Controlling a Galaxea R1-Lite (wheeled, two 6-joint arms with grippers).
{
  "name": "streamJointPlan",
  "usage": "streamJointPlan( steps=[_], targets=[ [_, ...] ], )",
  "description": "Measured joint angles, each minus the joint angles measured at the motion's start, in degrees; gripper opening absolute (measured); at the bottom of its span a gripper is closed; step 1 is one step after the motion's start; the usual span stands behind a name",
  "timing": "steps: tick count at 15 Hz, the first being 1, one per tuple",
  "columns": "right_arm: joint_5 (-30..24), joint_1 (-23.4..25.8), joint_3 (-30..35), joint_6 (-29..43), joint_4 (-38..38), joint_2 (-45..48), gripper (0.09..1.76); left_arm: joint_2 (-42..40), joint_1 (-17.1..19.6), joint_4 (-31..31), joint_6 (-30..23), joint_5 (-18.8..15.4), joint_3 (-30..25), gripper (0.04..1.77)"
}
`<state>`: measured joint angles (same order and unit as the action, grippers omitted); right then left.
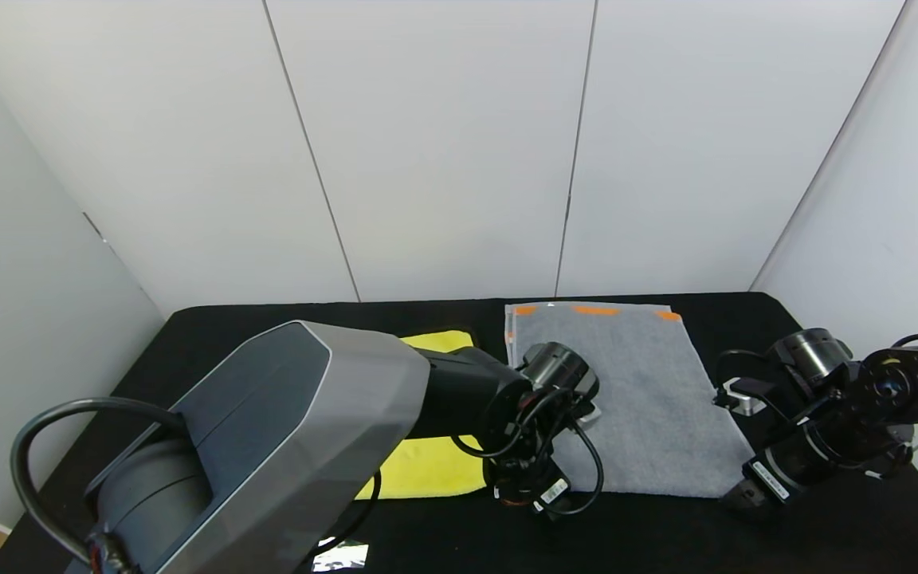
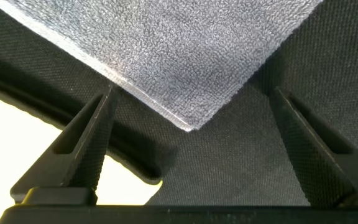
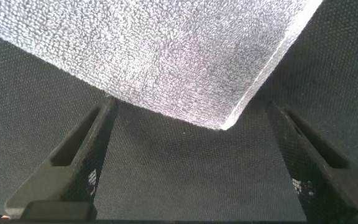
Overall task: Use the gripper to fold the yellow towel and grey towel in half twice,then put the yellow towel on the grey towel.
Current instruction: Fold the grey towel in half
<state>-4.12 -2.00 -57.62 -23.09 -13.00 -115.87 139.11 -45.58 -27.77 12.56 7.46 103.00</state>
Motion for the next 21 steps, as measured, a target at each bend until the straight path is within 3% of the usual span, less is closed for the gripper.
streamJointPlan(
  steps=[3, 6, 7, 8, 21],
  targets=[
    [0.0, 0.0, 0.0, 0.0, -0.1, 0.0, 1.72, 0.3, 0.0, -0.1, 0.1, 0.0, 0.3, 1.12],
    [0.0, 0.0, 0.0, 0.0, -0.1, 0.1, 1.72, 0.5, 0.1, -1.2, 0.1, 0.1, 0.9, 0.8],
    [0.0, 0.0, 0.0, 0.0, -0.1, 0.1, 1.72, 0.6, 0.1, -1.2, 0.2, 0.1, 1.0, 0.56],
    [0.0, 0.0, 0.0, 0.0, -0.1, 0.1, 1.72, 0.6, 0.1, -1.3, 0.2, 0.1, 1.1, 0.13],
    [0.0, 0.0, -0.3, 0.1, -0.1, 0.2, 1.72, 0.6, 0.2, -3.3, 0.0, 0.1, 2.2, 0.11]
  ],
)
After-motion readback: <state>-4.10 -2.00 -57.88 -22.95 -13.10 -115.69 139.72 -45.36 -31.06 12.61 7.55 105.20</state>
